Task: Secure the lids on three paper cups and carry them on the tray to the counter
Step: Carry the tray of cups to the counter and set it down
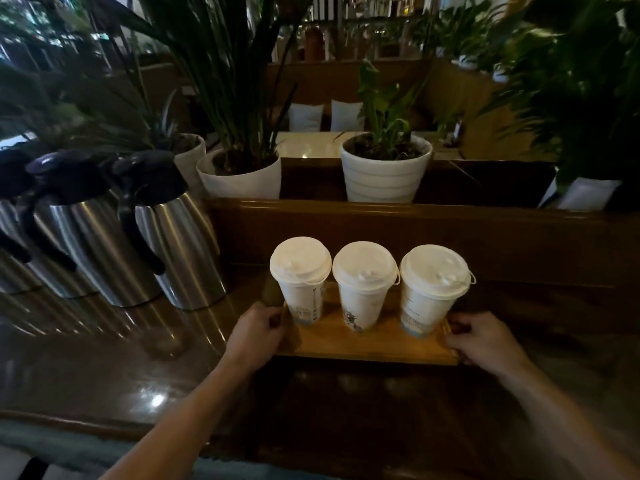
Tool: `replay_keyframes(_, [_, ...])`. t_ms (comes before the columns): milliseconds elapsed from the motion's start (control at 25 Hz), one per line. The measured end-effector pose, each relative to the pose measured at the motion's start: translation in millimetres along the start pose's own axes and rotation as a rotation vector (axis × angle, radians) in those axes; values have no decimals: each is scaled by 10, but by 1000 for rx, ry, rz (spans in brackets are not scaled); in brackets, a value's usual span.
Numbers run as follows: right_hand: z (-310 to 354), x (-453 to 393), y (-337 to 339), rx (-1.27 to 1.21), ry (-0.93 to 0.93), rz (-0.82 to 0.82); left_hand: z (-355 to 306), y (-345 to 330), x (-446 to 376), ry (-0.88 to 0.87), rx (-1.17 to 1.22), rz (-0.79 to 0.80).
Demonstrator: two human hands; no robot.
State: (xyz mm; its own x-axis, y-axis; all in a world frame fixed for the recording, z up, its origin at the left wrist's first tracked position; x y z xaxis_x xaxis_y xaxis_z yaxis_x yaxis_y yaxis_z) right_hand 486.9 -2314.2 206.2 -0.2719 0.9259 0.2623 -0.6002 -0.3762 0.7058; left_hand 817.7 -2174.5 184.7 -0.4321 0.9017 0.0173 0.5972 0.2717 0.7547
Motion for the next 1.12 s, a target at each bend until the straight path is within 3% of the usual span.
replay_keyframes(1120, [-112, -401, -67, 151, -23, -32, 34, -225, -484, -44, -58, 50])
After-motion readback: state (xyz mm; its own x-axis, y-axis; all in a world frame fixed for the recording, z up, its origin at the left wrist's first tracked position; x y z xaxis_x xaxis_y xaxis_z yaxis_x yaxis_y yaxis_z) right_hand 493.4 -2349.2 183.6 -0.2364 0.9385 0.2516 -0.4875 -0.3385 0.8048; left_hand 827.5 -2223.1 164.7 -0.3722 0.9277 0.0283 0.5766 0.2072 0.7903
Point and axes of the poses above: each hand's wrist, its own x-axis away from the middle knuckle, its own y-axis out of the back of the hand, z = x × y, the point moved 1 cm from there along -x, towards the middle knuckle, and after that the axes turned 3 degrees about x, right-handed, at the moved point
